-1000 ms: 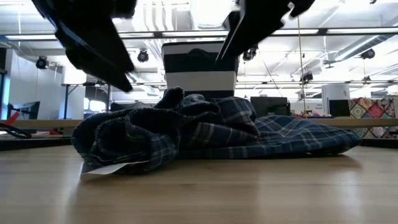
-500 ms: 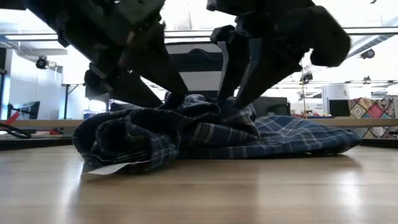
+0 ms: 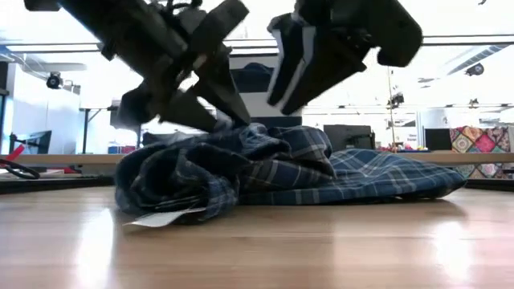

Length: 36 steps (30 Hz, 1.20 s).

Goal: Fold Laundry from Bin
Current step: Fold the blue patterned pants

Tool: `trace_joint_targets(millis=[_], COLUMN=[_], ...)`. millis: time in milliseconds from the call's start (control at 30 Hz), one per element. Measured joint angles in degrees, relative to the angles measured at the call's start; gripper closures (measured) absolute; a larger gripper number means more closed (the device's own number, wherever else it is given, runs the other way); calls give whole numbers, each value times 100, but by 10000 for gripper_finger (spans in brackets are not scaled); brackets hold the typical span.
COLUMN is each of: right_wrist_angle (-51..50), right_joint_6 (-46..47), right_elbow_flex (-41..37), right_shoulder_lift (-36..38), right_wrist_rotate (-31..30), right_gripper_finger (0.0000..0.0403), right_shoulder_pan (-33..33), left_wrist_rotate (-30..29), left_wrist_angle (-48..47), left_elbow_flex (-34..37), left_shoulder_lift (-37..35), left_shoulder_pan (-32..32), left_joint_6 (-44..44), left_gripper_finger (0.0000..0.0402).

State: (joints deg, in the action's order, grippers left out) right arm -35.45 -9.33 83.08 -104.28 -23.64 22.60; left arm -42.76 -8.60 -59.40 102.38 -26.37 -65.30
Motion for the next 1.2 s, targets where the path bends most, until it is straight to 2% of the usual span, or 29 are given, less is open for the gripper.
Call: trace_joint_targets(millis=[67, 133, 233, 300, 400, 633, 767, 900, 1033, 1100, 1200], right_wrist_angle=[0, 12, 3, -5, 80, 123, 533, 1057, 1369, 1549, 1606], right_joint_6=[-361, -706, -858, -867, -892, -1756, -2272, -2598, -2747, -2553, -2518], right_elbow_flex=[104, 163, 153, 130, 101, -2, -23, -23, -23, -25, 65], right_shoulder_lift=[12, 12, 14, 14, 13, -291, -606, -999, -1359, -1413, -1304], right_wrist_rotate=[-46, -16, 6, 4, 2, -24, -162, -607, -1763, -2035, -2380], right_gripper_finger=[215, 214, 204, 193, 169, 104, 96, 104, 130, 162, 239], right_shoulder_pan=[44, 77, 103, 104, 96, 27, -11, -57, -65, -62, -38], left_wrist_rotate=[19, 42, -9, -248, -596, -863, -975, -1033, -1030, -1028, -1026], left_wrist_angle=[-215, -644, -1793, -2600, -3346, -3654, -3744, -3791, -3795, -3851, -4097], left_elbow_flex=[-7, 6, 17, 19, 35, 253, 260, 260, 258, 258, 258], left_shoulder_lift=[-169, -412, -942, -1361, -1994, -3040, -3235, -3288, -3299, -3335, -3496], left_shoulder_pan=[-19, -56, -72, -103, -152, -160, -175, -192, -221, -221, -221], left_joint_6=[6, -73, -732, -1179, -1313, -869, -852, -848, -848, -848, -852], left_gripper_finger=[344, 384, 383, 390, 398, 400, 401, 401, 401, 401, 401])
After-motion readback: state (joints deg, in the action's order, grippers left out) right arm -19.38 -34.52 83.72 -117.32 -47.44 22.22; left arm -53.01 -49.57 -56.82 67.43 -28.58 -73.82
